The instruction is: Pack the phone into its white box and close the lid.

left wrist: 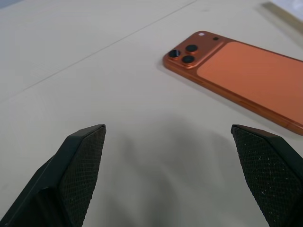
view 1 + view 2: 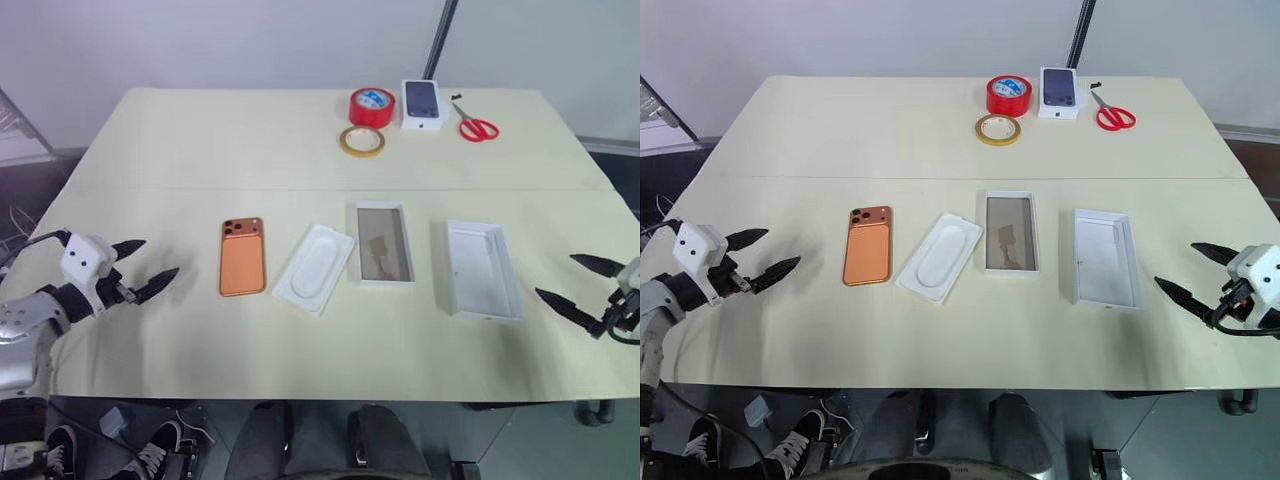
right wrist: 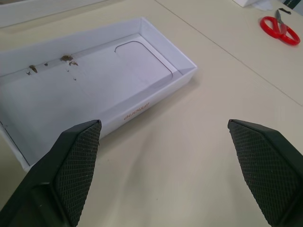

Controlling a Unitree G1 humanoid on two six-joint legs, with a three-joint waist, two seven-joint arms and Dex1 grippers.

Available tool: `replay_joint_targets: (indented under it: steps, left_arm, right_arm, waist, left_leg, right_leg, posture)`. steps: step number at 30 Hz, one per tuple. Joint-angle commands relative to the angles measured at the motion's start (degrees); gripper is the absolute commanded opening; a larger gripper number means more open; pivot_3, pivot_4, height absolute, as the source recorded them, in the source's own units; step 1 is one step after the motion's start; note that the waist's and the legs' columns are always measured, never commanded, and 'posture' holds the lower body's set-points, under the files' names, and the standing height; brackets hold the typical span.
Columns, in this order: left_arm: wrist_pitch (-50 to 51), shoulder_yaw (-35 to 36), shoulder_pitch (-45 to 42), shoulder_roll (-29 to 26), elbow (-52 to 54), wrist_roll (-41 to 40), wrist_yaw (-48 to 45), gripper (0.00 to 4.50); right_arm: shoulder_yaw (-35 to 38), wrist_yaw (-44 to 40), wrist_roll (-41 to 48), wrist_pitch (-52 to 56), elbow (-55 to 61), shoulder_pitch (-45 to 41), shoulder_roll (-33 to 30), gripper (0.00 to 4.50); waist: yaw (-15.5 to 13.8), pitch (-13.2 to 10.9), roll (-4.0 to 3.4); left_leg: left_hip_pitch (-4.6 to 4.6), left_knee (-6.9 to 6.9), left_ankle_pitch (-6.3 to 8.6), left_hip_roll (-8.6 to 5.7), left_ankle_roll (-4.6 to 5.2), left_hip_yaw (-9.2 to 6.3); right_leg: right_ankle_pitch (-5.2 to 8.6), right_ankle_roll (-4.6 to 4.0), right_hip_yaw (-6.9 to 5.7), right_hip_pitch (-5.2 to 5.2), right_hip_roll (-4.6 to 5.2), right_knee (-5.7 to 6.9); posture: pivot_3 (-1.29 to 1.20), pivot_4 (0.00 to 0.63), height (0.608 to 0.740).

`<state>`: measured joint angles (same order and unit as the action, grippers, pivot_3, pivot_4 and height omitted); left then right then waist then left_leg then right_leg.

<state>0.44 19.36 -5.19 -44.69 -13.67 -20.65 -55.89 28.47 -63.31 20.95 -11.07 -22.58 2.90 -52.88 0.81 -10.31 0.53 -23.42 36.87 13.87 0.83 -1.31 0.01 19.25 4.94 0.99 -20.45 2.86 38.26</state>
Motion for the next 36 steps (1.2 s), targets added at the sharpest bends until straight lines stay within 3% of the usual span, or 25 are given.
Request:
replay_joint_targets:
  steps: [1,22,31,36]
  left_arm:
    - [-0.8,0.9,0.0,-0.3,2.3,-0.2,0.7,4.46]
    - [-4.7,-0.9,-1.2,1.2,5.1,1.9,1.2,4.46]
    - [6.6,-3.6,-2.8,0.6,10.8,3.1,6.1,4.46]
    - [32.5,-8.1,-8.9,1.6,18.9,-7.9,6.5,4.46]
  right_arm:
    - [1.6,0.3,0.1,-0.7,1.2,0.0,-1.4,4.47]
    - [0.0,1.2,0.0,1.0,2.9,-1.6,-0.5,4.47]
    - [-3.2,4.2,-2.0,1.9,4.7,-4.7,0.1,4.47]
    - [-8.0,2.4,2.3,9.1,17.1,-7.9,0.5,4.47]
  waist:
    - [0.0,0.0,0.0]
    - [0.0,0.0,-0.05]
    - [0.0,0.0,-0.05]
    - [0.0,0.0,-0.07]
  left_leg:
    - [0.0,0.0,0.0,0.0,0.0,0.0]
    - [-0.01,-0.01,0.0,0.0,0.0,0.0]
    - [-0.01,0.0,0.0,-0.01,0.0,0.01]
    - [-0.03,0.03,-0.01,-0.01,0.01,0.01]
  right_leg:
    - [0.0,0.0,0.0,0.0,0.0,0.0]
    - [-0.01,-0.01,0.0,0.0,0.02,-0.05]
    - [-0.02,0.01,-0.01,0.01,0.01,-0.04]
    - [-0.02,0.02,-0.02,0.01,-0.03,0.04]
  posture:
    - [0.0,0.15,0.74]
    - [0.0,0.15,0.74]
    - [0.0,0.15,0.74]
    - [0.0,0.15,0.74]
